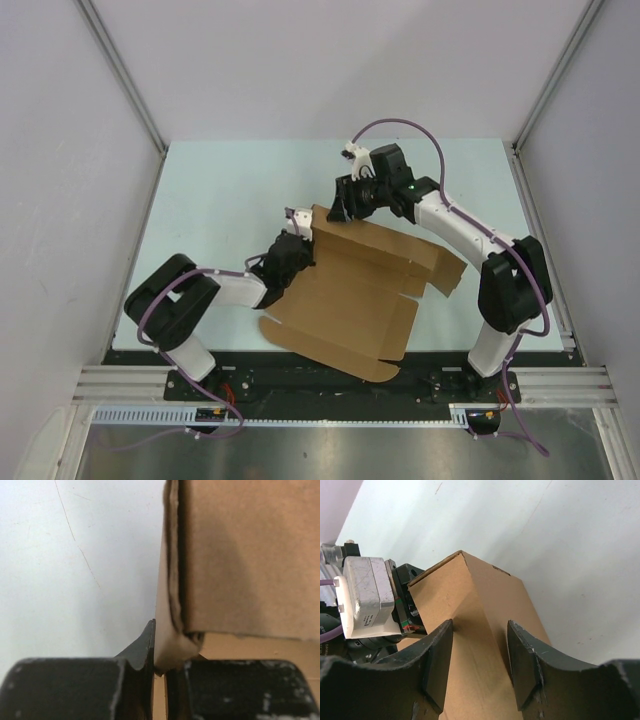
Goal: Fold the paper box
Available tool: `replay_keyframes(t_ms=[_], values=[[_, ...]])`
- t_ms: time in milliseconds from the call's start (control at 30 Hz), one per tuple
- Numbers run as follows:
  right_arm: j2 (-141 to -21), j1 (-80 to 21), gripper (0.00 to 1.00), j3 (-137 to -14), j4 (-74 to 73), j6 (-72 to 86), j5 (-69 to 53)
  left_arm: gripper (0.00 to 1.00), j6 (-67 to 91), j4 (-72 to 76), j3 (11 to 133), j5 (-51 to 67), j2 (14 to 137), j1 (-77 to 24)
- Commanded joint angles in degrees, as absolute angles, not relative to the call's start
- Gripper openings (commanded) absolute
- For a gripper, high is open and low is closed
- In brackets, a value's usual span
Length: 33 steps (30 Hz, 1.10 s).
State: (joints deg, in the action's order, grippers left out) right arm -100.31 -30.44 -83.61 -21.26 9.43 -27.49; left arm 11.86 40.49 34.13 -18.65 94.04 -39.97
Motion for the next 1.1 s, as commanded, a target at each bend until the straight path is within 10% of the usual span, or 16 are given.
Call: replay_keyframes(t_ms=[0,67,100,133,700,1067], values=[[-102.22,-28.74,0.52,-85.69,-25.75,9.84,-26.45,0.09,11.52,47.81,34.10,-16.45,88.16,-38.85],[-102.57,-28.65,0.52,-86.04,-25.75,10.28,-27.07,0.06,10.81,47.37,34.19,-14.08,87.46,-38.85],[-102.66,-28.74,0.52,-86.22,-25.93,10.46,-27.07,0.83,10.98,47.03,34.19,-13.80,87.45,-38.76],[-102.66,-28.57,0.52,-86.22,-25.84,10.37,-27.07,0.99,11.77,45.54,34.62,-13.28,87.28,-38.76],[-102.39,-28.39,0.53,-86.22,-25.75,10.46,-27.07,1.00,10.91,44.83,29.62,-15.46,83.58,-38.67],[-102.48,-28.57,0.53,-86.22,-25.49,10.64,-27.51,0.79,18.01,42.01,30.50,-18.63,94.47,-38.85]])
